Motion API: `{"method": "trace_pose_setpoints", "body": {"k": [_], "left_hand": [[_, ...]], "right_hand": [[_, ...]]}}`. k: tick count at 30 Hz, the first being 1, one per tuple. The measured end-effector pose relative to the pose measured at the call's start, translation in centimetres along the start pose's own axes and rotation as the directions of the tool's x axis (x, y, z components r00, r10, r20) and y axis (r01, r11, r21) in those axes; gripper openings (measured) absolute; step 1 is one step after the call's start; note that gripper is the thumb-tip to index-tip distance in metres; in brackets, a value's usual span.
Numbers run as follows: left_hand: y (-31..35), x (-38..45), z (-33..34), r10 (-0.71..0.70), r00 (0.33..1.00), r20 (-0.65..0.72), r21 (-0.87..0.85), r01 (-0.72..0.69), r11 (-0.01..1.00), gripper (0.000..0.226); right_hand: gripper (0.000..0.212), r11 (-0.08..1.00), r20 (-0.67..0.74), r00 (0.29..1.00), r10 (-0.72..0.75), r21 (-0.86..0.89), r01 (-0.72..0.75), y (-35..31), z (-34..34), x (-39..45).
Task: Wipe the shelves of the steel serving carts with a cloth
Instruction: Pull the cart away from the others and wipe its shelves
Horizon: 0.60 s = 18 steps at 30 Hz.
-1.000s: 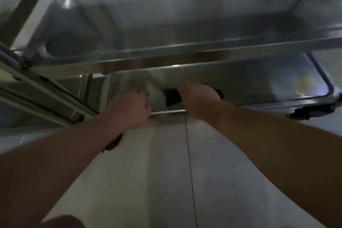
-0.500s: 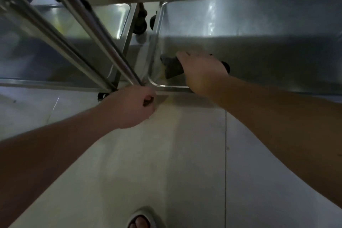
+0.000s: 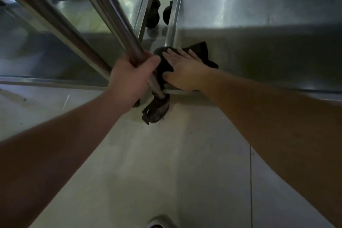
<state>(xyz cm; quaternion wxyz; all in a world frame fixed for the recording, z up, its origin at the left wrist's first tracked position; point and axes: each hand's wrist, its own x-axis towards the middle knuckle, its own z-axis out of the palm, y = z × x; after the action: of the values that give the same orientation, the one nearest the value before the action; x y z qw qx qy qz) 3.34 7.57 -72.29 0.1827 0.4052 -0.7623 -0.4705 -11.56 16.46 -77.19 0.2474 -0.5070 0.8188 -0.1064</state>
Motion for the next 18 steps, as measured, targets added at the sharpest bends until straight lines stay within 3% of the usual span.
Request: {"method": "trace_pose_setpoints", "body": {"k": [1,4,8,11,13,15,18], "left_hand": [[0.3,0.1,0.5,0.034,0.998,-0.057,-0.098,-0.039,0.994,0.005],[0.9,0.7,1.9,0.082,0.987,-0.139,-0.384,-0.13,0.914,0.025],[0.8,1.2,2.3,0.123,0.987,-0.103,-0.372,-0.153,0.916,0.026],[0.6,1.4,2.6,0.106,0.987,-0.123,-0.434,-0.149,0.888,0.03],[0.6,1.4,2.9,0.105,0.986,-0.133,-0.453,-0.155,0.878,0.036],[0.6,1.4,3.0,0.114,0.984,-0.138,-0.467,-0.166,0.868,0.039],[0.7,1.7,3.0,0.126,0.982,-0.143,-0.48,-0.18,0.859,0.035]], "right_hand": [[0.063,0.997,0.006,0.999,-0.049,-0.053,0.049,0.2,0.5,-0.7],[0.055,0.969,-0.033,0.987,-0.16,-0.197,0.151,1.9,2.1,-4.0],[0.059,0.988,-0.104,0.993,-0.062,-0.145,0.046,7.7,1.4,-7.0],[0.063,0.957,-0.247,0.954,0.173,-0.185,-0.221,13.1,-1.4,-4.4],[0.065,0.93,-0.309,0.9,0.308,-0.103,-0.353,14.3,-3.4,-0.6],[0.062,0.925,-0.315,0.888,0.335,-0.068,-0.374,12.5,-4.3,3.8],[0.062,0.971,-0.276,0.948,0.16,-0.128,-0.201,6.7,-2.4,6.4]]}}
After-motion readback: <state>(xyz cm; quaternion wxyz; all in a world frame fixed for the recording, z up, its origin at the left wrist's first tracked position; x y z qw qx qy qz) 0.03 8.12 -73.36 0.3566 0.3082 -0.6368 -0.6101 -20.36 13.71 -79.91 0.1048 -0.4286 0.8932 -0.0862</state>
